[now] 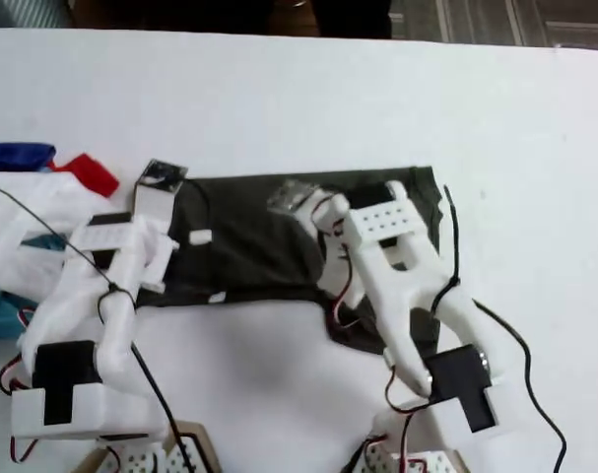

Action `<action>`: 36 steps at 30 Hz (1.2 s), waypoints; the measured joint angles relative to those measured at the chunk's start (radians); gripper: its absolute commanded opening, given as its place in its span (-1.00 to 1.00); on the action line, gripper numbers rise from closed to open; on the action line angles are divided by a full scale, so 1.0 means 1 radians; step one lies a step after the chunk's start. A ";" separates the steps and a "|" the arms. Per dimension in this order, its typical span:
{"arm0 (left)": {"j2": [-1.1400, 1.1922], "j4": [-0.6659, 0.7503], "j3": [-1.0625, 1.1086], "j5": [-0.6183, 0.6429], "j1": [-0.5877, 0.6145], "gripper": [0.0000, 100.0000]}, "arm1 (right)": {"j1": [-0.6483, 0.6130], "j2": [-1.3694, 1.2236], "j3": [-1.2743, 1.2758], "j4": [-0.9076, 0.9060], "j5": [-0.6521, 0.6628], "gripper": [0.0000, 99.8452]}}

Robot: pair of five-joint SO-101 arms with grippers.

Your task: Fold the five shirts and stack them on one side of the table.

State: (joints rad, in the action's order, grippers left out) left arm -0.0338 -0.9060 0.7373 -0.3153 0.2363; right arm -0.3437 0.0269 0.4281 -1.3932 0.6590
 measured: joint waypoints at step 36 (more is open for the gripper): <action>0.000 0.000 0.002 0.002 0.000 -0.95 | -0.250 0.068 0.288 -0.048 -0.035 -0.44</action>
State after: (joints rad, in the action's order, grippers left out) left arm -0.0338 -0.9060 0.7388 -0.3138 0.2363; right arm -0.5938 0.0944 0.7165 -1.4408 0.6237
